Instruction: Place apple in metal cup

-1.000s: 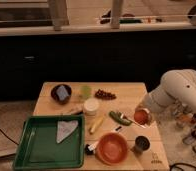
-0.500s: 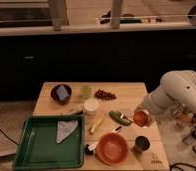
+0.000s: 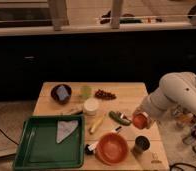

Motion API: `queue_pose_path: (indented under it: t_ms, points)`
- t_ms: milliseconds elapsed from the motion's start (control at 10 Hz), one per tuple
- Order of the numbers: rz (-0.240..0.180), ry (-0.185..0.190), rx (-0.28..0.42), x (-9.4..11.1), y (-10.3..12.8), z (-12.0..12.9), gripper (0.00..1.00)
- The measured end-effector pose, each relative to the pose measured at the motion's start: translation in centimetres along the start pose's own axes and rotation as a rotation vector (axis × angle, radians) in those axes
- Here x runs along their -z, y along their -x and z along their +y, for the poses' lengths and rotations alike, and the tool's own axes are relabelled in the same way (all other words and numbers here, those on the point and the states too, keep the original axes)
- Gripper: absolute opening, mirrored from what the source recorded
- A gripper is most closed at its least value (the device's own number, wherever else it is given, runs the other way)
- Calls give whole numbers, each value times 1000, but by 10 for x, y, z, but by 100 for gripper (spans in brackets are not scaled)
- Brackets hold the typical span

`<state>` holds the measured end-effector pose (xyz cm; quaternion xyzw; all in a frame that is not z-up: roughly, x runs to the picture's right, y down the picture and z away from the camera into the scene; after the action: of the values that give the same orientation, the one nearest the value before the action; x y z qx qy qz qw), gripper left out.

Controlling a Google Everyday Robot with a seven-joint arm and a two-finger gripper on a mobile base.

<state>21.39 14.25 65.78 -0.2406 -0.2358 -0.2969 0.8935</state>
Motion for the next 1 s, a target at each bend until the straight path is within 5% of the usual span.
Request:
queue_pose_path:
  t_ms: [1000]
  points:
    - [-34,38,72,-27,4,56,0]
